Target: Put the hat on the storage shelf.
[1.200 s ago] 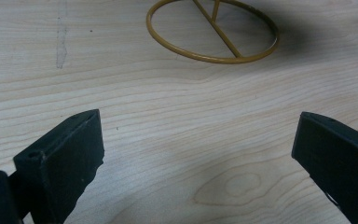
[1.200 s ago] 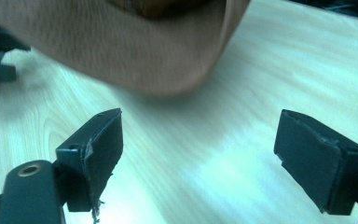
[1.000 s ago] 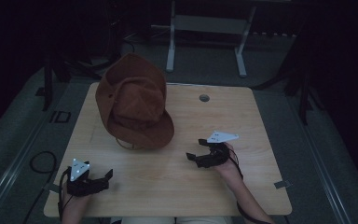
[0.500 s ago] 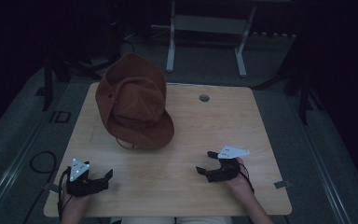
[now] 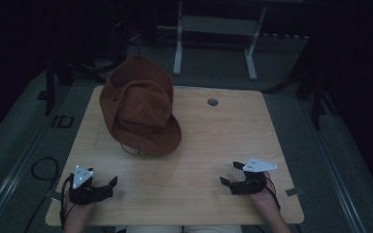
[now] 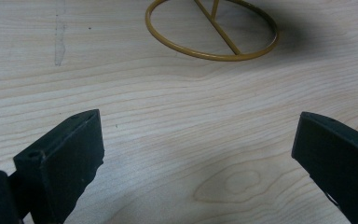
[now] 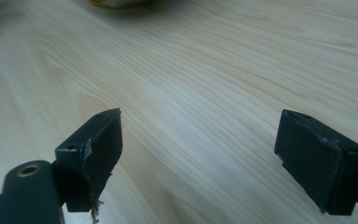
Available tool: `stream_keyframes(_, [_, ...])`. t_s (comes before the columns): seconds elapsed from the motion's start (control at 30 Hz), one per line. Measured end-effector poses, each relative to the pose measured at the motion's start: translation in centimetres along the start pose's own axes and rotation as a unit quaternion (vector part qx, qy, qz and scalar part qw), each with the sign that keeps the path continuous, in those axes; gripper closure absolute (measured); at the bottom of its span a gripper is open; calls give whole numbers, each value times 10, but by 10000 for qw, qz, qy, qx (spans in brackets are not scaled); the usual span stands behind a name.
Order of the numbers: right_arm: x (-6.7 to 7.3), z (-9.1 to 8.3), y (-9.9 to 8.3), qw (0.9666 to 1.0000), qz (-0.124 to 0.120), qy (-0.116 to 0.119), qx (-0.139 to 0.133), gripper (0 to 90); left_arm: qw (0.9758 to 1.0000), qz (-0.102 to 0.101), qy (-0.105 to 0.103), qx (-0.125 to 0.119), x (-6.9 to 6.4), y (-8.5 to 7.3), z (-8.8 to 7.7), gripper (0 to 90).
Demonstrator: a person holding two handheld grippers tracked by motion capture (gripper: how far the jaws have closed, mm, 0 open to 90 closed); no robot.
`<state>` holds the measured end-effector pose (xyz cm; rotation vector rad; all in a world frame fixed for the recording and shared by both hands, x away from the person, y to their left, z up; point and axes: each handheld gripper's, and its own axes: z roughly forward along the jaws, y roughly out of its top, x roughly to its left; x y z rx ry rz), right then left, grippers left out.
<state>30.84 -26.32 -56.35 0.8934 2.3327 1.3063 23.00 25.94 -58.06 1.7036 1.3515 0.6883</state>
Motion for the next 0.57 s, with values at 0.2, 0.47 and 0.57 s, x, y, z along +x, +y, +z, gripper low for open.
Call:
stream_keyframes(0.2, [-16, -9, -6, 9991, 288, -299, -61, 148, 10000, 16, -14, 12, 0, 0, 0, 30])
stream_keyframes(0.47, [-18, -7, -7, 9989, 324, -326, -57, 148, 10000, 18, -14, 2, 0, -1, 0, 30])
stream_keyframes(0.57, [-18, -7, -7, 9989, 326, -329, -59, 148, 10000, 34, -14, 9, 0, 0, 0, 30])
